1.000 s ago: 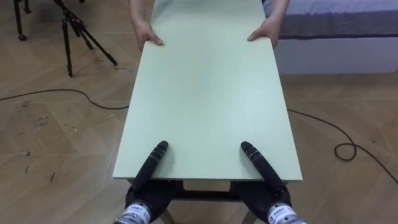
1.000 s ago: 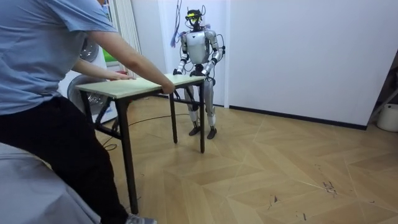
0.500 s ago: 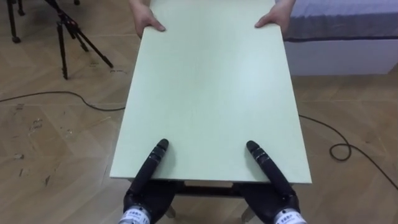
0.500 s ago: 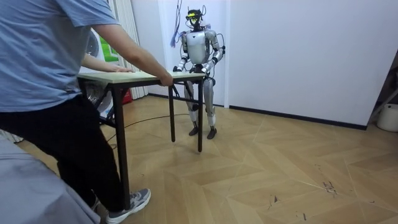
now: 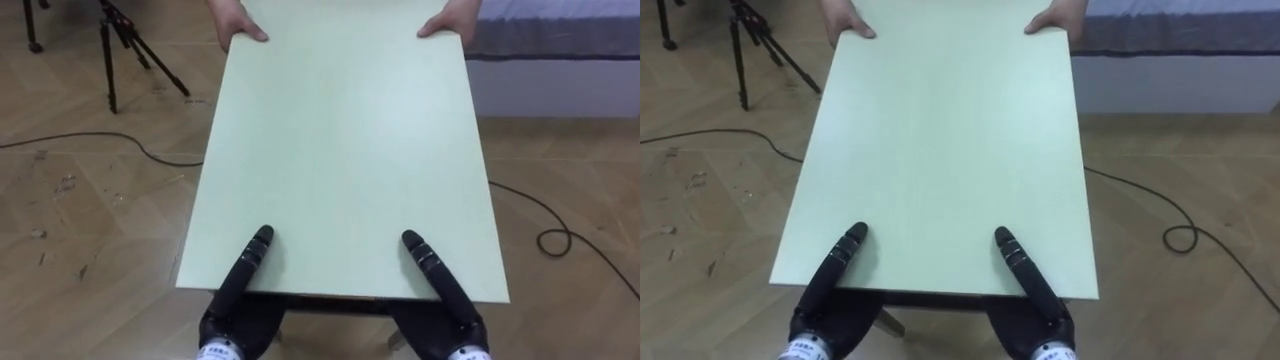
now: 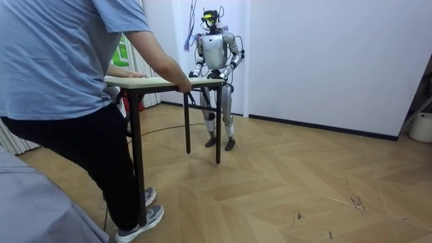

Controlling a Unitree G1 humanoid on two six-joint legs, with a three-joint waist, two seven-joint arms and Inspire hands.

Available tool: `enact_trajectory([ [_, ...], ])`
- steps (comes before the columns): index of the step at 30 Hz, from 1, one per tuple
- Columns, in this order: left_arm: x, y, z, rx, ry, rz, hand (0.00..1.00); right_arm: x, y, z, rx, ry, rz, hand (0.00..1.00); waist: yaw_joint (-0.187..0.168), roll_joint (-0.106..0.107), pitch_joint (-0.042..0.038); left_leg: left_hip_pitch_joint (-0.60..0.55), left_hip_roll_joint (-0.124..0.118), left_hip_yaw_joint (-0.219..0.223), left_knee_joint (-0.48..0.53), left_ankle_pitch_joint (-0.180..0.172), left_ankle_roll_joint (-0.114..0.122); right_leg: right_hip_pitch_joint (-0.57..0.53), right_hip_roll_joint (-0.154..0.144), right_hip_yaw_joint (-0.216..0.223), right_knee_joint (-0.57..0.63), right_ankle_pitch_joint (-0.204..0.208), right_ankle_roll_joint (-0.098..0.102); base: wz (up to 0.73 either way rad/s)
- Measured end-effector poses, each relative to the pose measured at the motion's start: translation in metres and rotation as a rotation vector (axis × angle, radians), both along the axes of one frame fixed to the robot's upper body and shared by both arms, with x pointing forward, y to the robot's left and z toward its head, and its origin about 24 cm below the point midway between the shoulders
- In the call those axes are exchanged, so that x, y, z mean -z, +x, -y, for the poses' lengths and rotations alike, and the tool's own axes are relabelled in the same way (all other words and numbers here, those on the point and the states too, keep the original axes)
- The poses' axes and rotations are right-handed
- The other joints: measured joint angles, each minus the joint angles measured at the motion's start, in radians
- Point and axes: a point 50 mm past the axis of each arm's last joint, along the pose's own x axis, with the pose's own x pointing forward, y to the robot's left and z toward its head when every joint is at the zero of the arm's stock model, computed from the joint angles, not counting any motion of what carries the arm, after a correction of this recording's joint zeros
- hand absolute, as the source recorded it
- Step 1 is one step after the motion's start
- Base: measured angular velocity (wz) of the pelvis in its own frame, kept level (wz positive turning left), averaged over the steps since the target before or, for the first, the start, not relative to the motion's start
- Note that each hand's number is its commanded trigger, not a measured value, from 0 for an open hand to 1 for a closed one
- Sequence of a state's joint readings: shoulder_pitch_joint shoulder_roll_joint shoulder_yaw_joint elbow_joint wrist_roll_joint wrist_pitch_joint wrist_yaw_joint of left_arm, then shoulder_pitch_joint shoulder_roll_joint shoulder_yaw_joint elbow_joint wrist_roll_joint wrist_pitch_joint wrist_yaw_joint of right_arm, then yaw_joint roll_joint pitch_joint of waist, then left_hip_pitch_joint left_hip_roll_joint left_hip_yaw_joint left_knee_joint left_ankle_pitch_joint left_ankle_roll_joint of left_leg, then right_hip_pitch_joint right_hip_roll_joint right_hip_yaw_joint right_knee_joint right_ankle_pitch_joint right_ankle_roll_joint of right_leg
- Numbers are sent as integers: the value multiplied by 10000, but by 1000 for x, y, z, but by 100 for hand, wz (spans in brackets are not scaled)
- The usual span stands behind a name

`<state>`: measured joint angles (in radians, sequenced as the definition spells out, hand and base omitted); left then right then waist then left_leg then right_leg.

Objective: Move table with human

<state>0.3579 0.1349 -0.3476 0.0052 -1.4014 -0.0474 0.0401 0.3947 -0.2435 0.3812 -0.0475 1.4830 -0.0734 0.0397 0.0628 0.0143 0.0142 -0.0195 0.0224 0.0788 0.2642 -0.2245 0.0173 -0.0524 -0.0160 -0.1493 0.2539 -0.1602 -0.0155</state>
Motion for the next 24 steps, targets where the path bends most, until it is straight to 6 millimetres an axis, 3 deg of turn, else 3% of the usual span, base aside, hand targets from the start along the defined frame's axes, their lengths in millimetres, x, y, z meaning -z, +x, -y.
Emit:
enact_trajectory([
  [4, 0, -2, -4, -5, -2, 53, 100, 1, -2, -3, -16, 35, 42, 100, 154, -155, 14, -814, 201, 8, 1482, -138, -228, -355, 96, 82, 489, -99, -154, -6],
  [7, 0, -3, -5, 40, 60, 59, 100, 2, -4, -3, -32, -73, 19, 100, 312, -120, -7, -1931, 494, -73, 3510, -174, -359, -572, 391, 112, 632, -293, -482, -12],
  [9, 0, -4, -6, 89, 19, 33, 100, 2, -5, -4, -26, -82, 31, 100, 565, -113, -14, -2639, 832, -89, 4821, 165, -868, -889, 489, 53, 811, -442, -853, -22],
  [10, 0, -5, -6, 99, 11, 1, 100, 2, -5, -4, -36, -116, 22, 100, 650, -99, -10, -2760, 939, -98, 5210, 273, -939, -890, 544, 2, 820, -427, -935, -40],
  [12, 4, -13, -6, -90, -210, -245, 100, 3, -8, -3, -179, -337, -42, 100, 856, 190, -16, -2776, 1361, -93, 7836, 761, -867, -866, 646, -553, 1087, -486, -1074, -43],
  [13, 4, -14, -7, -103, -259, -241, 100, 3, -8, -4, -203, -360, -31, 100, 808, 260, -41, -2629, 1429, -86, 8100, 767, -881, -876, 733, -609, 1170, -505, -1119, 7],
  [15, -1, -11, -7, -41, -308, 17, 100, 1, -6, -5, -141, -319, 210, 100, 301, 365, -31, -1867, 1550, -141, 7472, 701, -916, -1367, 847, -1140, 1673, -608, -1267, 57],
  [16, -2, -11, -8, -40, -269, 66, 100, 0, -5, -5, -147, -289, 246, 100, 234, 345, -4, -1734, 1544, -69, 7098, 377, -940, -1459, 848, -1151, 1795, -608, -1269, 32],
  [17, -1, -12, -9, -26, -205, 38, 100, 0, -5, -6, -212, -304, 235, 100, 245, 239, 54, -1394, 1377, 15, 6457, 197, -968, -1504, 714, -1096, 1805, -539, -1290, 4],
  [19, -1, -14, -8, -26, -265, -16, 100, 0, -6, -4, -267, -383, 241, 100, 143, 273, 58, -981, 1177, -88, 5447, -200, -1150, -1562, 651, -1085, 1546, -249, -1314, 2],
  [21, -8, -4, -7, 11, -177, 459, 100, -6, 3, -4, -197, -362, 674, 100, 47, 540, 123, -739, 1222, -391, 4282, -1397, -1168, -2219, 741, -1519, 1515, 12, -1522, 13],
  [24, -16, 13, -6, 107, -50, 1019, 100, -13, 16, -4, -37, -242, 1118, 100, -10, 624, 131, -723, 1179, -371, 2739, -2247, -1019, -3237, 673, -1860, 1661, 488, -1641, 22],
])
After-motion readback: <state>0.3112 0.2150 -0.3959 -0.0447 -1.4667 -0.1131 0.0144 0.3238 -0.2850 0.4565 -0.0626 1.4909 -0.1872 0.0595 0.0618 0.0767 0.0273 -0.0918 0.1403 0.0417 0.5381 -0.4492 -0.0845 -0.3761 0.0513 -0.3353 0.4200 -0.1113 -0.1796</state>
